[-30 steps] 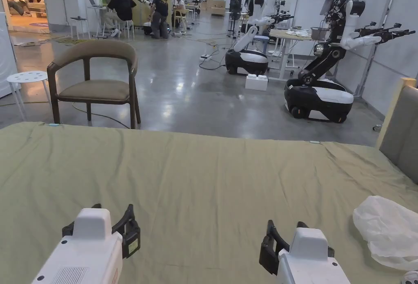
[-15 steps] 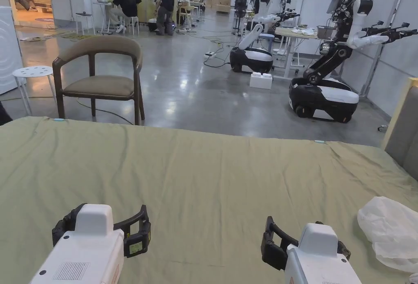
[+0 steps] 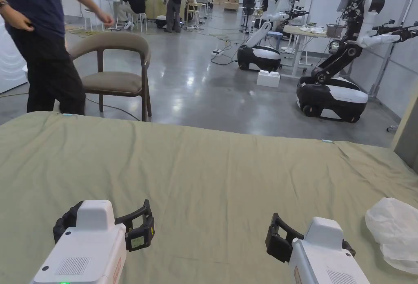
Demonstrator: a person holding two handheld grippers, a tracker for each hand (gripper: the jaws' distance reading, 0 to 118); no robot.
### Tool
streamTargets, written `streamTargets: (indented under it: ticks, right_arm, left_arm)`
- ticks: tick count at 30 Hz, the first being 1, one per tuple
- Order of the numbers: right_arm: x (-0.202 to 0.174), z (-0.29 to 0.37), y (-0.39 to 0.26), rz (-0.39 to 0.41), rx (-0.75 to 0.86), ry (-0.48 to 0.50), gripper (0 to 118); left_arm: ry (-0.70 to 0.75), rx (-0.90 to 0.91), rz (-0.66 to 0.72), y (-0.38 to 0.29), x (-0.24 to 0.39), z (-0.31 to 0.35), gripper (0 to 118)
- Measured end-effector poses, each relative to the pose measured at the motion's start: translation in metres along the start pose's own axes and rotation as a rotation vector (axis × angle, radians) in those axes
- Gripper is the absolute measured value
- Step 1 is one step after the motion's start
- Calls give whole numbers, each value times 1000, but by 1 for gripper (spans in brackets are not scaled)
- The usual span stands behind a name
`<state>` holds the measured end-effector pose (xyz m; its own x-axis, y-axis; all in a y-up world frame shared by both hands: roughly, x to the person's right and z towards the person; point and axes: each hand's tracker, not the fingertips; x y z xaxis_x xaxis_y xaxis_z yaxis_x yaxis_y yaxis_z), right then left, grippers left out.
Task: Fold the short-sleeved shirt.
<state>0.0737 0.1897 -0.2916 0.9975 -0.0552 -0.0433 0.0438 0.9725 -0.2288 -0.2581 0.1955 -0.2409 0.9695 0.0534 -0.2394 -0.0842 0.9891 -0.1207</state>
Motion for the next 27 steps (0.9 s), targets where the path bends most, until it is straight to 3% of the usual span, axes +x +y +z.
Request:
streamTargets:
  ticks: [7, 27]
  right_arm:
    - [-1, -5, 6, -50, -64, 5, 93]
    - [-5, -12, 18, -56, -164, -52, 96]
  left_arm:
    - [3, 59, -12, -2, 2, 1, 109]
    - [9, 21, -13, 8, -1, -7, 109]
